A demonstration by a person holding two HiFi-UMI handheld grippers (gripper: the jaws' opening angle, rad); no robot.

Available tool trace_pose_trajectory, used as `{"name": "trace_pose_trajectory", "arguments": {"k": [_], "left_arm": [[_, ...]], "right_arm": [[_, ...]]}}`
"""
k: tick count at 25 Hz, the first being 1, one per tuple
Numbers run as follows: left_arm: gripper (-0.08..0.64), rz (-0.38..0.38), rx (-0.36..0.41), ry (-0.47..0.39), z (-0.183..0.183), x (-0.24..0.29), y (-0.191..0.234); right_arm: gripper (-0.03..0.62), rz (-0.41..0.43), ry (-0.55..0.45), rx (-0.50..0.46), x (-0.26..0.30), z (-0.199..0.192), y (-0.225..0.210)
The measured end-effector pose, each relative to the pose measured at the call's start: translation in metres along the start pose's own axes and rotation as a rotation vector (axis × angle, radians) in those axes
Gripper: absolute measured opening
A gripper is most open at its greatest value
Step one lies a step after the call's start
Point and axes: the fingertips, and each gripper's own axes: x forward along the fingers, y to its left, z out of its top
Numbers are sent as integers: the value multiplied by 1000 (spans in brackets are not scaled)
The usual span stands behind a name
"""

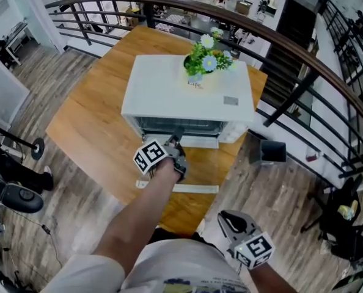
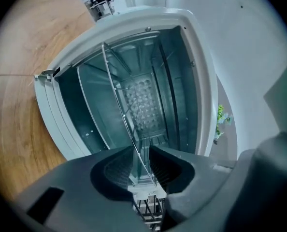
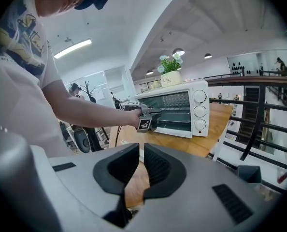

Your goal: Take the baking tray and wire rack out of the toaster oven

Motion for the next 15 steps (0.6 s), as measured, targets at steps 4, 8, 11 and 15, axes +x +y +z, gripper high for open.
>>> {"name": "trace_pose_trajectory", "arguments": {"k": [4, 8, 11, 15], "left_arm": [[91, -11, -21, -5, 4, 9, 2], [91, -21, -41, -4, 5, 16, 5], [89, -24, -52, -7, 6, 22, 6], [83, -26, -70, -22, 10, 28, 7]], "right_arm": [[30, -25, 0, 13, -1, 2, -4], [29, -39, 3, 19, -1, 0, -7], [29, -46, 1, 12, 0, 0, -8], [28, -49, -2, 9, 0, 2, -8]]}}
